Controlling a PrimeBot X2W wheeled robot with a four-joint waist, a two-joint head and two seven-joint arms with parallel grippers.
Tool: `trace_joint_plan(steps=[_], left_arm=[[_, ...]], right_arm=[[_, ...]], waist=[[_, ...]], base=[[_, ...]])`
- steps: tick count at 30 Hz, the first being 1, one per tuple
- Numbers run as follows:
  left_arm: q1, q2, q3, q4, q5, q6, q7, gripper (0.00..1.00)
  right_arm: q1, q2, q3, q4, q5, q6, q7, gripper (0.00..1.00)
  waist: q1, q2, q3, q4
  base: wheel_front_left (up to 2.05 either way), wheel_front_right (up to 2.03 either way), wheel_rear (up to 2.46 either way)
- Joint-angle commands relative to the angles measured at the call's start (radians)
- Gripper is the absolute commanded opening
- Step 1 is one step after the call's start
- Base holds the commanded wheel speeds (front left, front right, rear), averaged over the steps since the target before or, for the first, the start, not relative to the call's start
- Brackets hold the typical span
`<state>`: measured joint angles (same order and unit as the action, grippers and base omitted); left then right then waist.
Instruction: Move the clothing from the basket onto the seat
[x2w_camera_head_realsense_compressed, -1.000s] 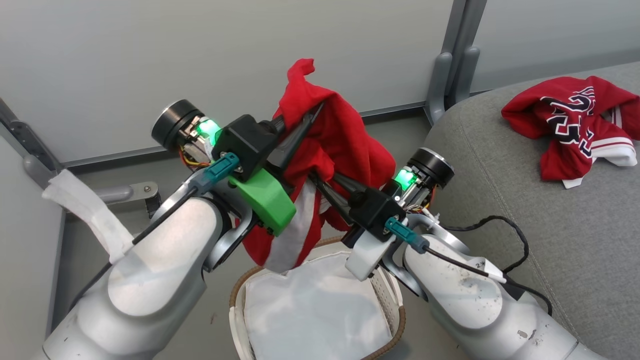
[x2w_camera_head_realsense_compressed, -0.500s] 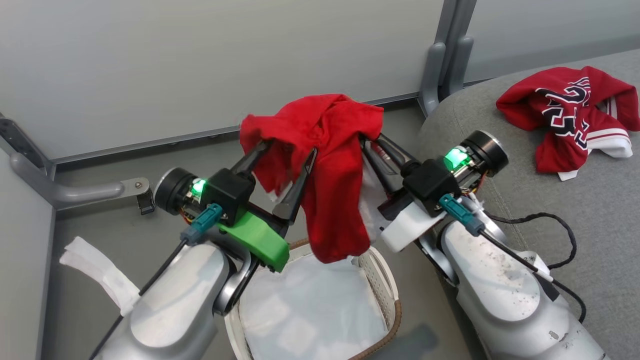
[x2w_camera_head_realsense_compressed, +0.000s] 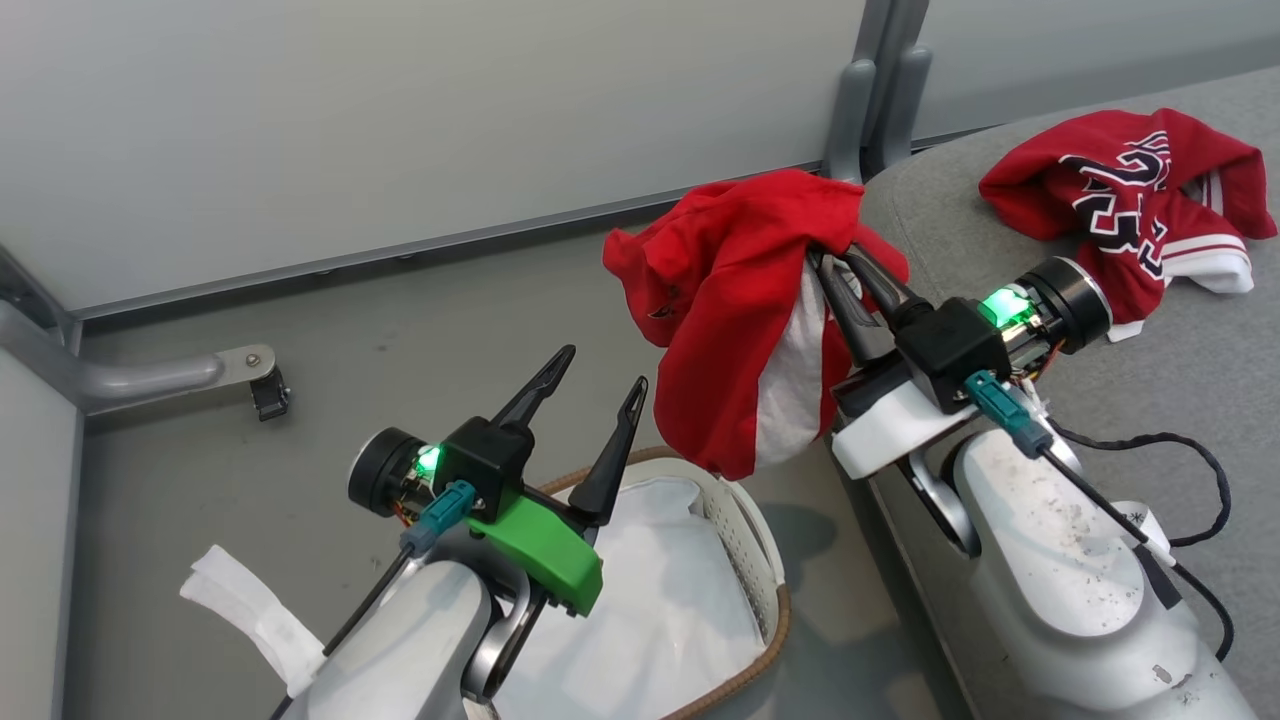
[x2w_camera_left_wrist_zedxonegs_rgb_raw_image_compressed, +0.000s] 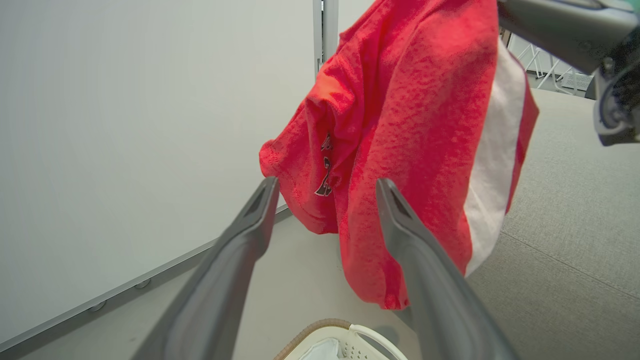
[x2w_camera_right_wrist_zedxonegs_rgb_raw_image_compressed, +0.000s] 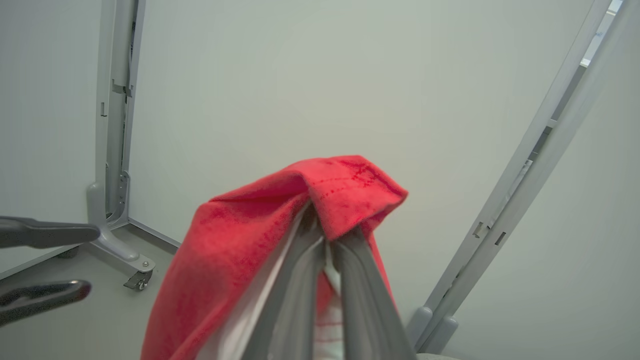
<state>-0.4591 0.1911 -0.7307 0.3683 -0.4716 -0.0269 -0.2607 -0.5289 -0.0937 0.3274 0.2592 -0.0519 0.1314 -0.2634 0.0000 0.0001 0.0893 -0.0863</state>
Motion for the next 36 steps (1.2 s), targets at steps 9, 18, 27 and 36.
trace_joint_plan(steps=[9,18,27,36], left_arm=[[0.034,-0.019,0.032,-0.025,0.056,-0.014,-0.005,1.0],[-0.008,-0.023,0.035,-0.011,0.097,-0.035,-0.005,1.0],[-0.037,-0.033,0.017,0.014,0.129,-0.052,-0.005,1.0],[-0.05,-0.034,0.015,0.023,0.146,-0.058,-0.005,1.0]], right_arm=[[0.024,-0.023,-0.087,-0.039,-0.021,-0.001,-0.002,0.0],[0.052,-0.024,-0.187,-0.061,-0.027,-0.001,-0.002,0.0],[0.085,-0.008,-0.276,-0.073,-0.035,-0.001,-0.002,0.0],[-0.005,-0.06,-0.351,-0.067,-0.027,-0.001,-0.002,0.0]], waist=[[0.0,-0.0001,0.061,-0.144],[0.0,-0.0001,0.145,-0.311],[0.0,-0.0001,0.205,-0.372],[0.0,-0.0001,0.247,-0.315]], base=[[0.0,0.0,0.0],[0.0,0.0,0.0],[0.0,0.0,0.0],[0.0,0.0,0.0]])
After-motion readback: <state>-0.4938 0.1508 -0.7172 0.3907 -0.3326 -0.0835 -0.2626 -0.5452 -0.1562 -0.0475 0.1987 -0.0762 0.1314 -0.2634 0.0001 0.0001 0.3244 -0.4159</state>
